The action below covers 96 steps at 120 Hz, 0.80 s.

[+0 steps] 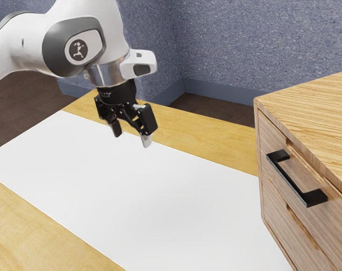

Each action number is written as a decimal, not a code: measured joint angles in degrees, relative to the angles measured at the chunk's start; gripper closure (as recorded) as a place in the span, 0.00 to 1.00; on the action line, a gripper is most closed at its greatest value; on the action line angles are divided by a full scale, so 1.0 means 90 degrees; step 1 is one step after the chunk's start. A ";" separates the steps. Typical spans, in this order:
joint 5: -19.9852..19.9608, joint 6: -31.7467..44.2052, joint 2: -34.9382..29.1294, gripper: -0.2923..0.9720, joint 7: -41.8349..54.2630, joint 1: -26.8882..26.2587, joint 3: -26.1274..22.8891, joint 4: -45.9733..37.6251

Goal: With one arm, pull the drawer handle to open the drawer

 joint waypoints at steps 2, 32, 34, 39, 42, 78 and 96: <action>0.0006 -0.0013 0.0002 0.23 0.0002 0.0046 0.0009 0.0005; 0.0009 -0.0188 -0.0070 0.23 0.0009 0.1041 0.0052 0.0331; 0.0010 -0.0226 -0.0125 0.23 -0.0010 0.1107 0.0037 0.0478; -0.0025 -0.0309 -0.0341 0.23 -0.0154 0.1271 -0.0007 0.0706; -0.0093 -0.0351 -0.0454 0.23 -0.0331 0.1359 -0.0023 0.0777; -0.0556 -0.0191 -0.0120 0.23 -0.3635 0.0009 0.0003 0.0814; -0.0610 -0.0057 -0.0109 0.23 -0.4838 -0.0763 -0.0028 0.0818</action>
